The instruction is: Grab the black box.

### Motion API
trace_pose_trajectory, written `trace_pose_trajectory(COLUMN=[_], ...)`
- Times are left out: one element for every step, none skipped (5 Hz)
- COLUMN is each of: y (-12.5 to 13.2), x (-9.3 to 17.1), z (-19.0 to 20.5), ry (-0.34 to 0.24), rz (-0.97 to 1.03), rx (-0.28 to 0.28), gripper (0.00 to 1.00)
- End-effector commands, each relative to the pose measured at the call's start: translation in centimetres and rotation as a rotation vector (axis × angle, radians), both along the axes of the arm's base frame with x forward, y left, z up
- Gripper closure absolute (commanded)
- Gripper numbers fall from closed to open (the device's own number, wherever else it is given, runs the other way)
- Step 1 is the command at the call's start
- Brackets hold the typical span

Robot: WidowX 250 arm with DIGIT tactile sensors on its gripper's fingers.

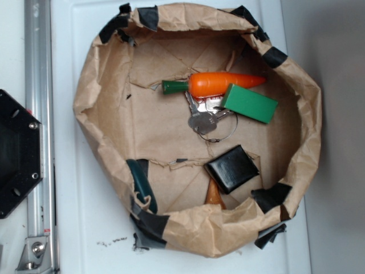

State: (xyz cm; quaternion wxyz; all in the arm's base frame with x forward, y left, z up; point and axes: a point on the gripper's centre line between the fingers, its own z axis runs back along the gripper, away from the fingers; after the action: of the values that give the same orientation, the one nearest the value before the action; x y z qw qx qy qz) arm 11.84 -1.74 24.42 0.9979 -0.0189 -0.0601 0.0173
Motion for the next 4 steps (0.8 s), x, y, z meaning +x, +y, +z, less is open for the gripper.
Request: trace_pose_trajectory(y=[0.0, 0.2, 0.6, 1.3], x=[0.0, 5.0, 10.0, 12.4], z=[0.0, -1.6, -3.1, -5.8], ry=[0.000, 0.039, -0.105, -0.111], rz=[0.000, 0.249, 0.475, 0.662], rx=[0.000, -0.065, -0.178, -0.195], gripper=[0.00, 0.00, 0.00, 0.00])
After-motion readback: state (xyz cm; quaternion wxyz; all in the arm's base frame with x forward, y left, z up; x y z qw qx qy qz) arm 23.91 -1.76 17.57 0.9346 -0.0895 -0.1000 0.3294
